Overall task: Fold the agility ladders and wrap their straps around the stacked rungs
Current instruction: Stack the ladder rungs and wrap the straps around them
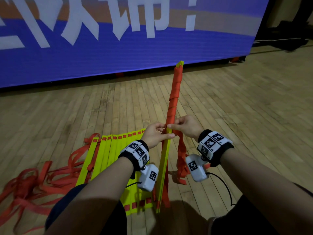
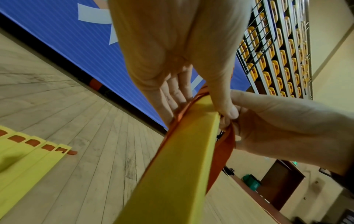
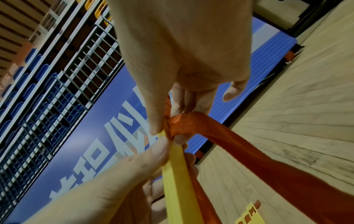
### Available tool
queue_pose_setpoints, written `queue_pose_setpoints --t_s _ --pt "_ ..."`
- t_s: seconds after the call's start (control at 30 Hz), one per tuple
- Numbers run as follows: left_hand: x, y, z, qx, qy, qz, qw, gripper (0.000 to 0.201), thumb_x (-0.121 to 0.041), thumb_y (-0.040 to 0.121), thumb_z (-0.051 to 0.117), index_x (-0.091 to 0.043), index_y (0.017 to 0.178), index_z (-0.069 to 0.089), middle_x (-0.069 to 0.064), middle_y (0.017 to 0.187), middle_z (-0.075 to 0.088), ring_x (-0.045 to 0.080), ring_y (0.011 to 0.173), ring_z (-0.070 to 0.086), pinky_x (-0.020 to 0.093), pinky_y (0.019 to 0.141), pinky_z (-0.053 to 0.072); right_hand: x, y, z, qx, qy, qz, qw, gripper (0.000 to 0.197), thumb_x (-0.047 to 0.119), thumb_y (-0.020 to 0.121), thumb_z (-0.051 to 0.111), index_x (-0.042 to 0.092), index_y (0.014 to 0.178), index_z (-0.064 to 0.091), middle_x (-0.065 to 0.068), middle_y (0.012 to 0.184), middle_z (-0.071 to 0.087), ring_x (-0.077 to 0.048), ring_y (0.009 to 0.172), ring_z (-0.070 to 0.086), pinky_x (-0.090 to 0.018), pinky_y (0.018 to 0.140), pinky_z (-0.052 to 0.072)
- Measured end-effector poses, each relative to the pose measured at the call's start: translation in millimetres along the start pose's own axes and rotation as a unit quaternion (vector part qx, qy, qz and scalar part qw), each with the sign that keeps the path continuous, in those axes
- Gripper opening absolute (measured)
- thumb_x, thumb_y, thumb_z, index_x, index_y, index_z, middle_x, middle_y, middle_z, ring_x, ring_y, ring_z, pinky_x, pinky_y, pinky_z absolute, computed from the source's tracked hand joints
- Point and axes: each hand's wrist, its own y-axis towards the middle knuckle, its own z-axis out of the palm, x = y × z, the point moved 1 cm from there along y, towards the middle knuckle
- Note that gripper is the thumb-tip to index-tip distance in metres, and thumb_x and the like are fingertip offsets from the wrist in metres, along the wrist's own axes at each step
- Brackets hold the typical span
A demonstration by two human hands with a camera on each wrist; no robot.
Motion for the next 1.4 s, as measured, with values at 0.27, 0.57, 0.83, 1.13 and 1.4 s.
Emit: queue_pose_setpoints --t_s 0.27,0.57,0.83,1.13,1.4 --pt "-5 -5 -5 0.046 -0.062 -0.038 0.996 0.032 0.005 0.087 0.062 -0.017 0.108 0.053 0.007 0.100 0.056 0.015 0.077 0.062 0.022 0.054 0.053 -7 3 -6 0.000 0.064 0.024 0.998 0.018 0.017 0.084 0.070 0.010 0.069 0.067 -0.006 0.062 0.064 -0.013 0.056 0.057 -0.026 0.069 0.048" --pt "-2 -1 -5 -0.022 -0.037 -0.034 0.999 0.024 0.000 0.083 0.069 -0.010 0.103 0.060 0.004 0.098 0.060 0.016 0.079 0.060 0.023 0.062 0.051 -7 4 -4 -0.021 0.106 0.045 0.993 0.011 0.006 0.085 0.068 0.006 0.075 0.062 -0.005 0.061 0.062 -0.004 0.041 0.057 -0.016 0.045 0.047" --pt "0 0 -6 -0.056 -0.031 -0.012 0.998 0.027 0.003 0.081 0.070 -0.006 0.103 0.056 0.009 0.091 0.065 0.019 0.075 0.061 0.022 0.061 0.049 -8 6 -2 -0.008 0.092 0.054 0.994 0.012 0.005 0.089 0.062 -0.006 0.094 0.062 -0.010 0.072 0.066 -0.005 0.045 0.060 -0.017 0.051 0.051" --pt "-4 -1 3 -0.055 0.057 0.060 0.995 0.031 0.001 0.074 0.076 -0.016 0.080 0.051 -0.003 0.078 0.058 0.006 0.073 0.055 0.019 0.060 0.048 -7 6 4 -0.049 0.022 0.078 0.995 0.033 0.032 0.076 0.079 0.001 0.074 0.067 -0.008 0.063 0.065 -0.013 0.053 0.064 -0.027 0.057 0.052" --pt "-11 -6 6 0.064 -0.049 0.027 0.996 0.030 0.005 0.084 0.065 -0.015 0.089 0.043 -0.004 0.070 0.068 0.003 0.059 0.065 0.018 0.054 0.050 -4 3 5 -0.068 -0.019 0.082 0.994 0.042 0.047 0.069 0.079 0.008 0.065 0.065 -0.006 0.063 0.066 -0.018 0.060 0.063 -0.035 0.069 0.052"
